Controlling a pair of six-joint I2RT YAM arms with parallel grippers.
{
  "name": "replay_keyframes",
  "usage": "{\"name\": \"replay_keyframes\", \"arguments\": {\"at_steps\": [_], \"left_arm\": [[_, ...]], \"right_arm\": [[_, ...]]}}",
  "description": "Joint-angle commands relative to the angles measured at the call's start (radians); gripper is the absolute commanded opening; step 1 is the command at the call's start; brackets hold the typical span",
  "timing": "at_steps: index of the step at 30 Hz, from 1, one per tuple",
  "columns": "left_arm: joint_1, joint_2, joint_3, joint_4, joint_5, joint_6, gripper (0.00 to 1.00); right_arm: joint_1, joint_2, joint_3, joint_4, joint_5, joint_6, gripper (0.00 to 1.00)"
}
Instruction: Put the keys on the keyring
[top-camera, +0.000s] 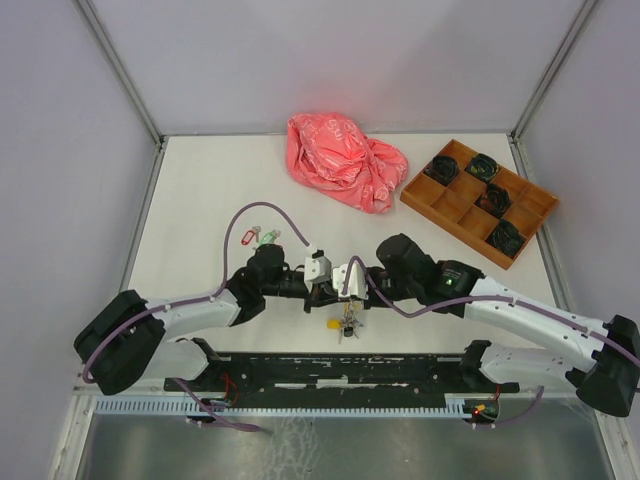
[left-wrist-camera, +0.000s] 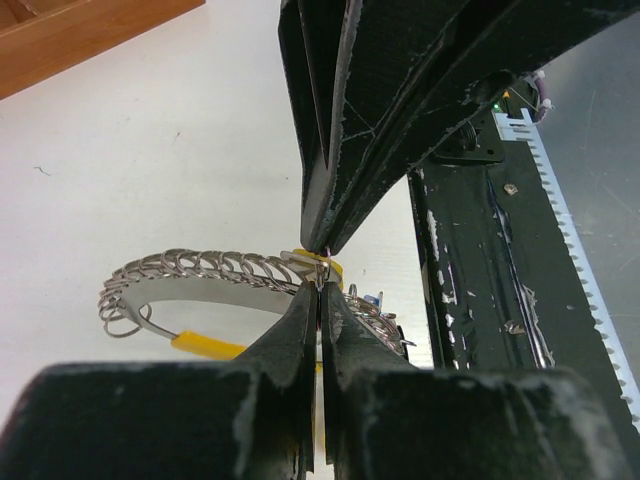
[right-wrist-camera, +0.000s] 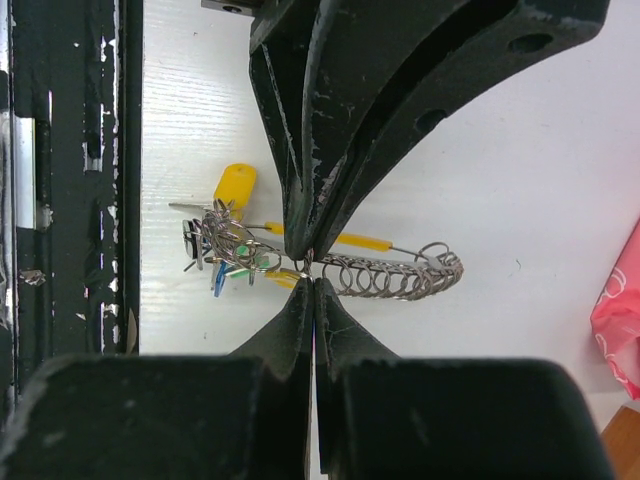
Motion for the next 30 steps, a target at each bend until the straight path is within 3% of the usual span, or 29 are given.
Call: {"name": "replay_keyframes", "arguments": {"at_steps": [1,15,30], "left_arm": [[-0.001,-0.055,-0.010,0.091,0.014,-0.043,0.03],[-0.001,-0.075,-0.036,0.200,-0.028,-0.131,0.03],[-0.002,-0.067,-0.089,0.362,-0.158,-0.256,0.03]], "right_arm": [[-0.001,-0.018,-0.017,0.008,0.049,0.026,0.01],[0.001,-0.021,-0.064,0.075,0.024,0.060,0.01],[0.000,-0.059,-0.176,0.338,-0.013,0.140,0.01]]}}
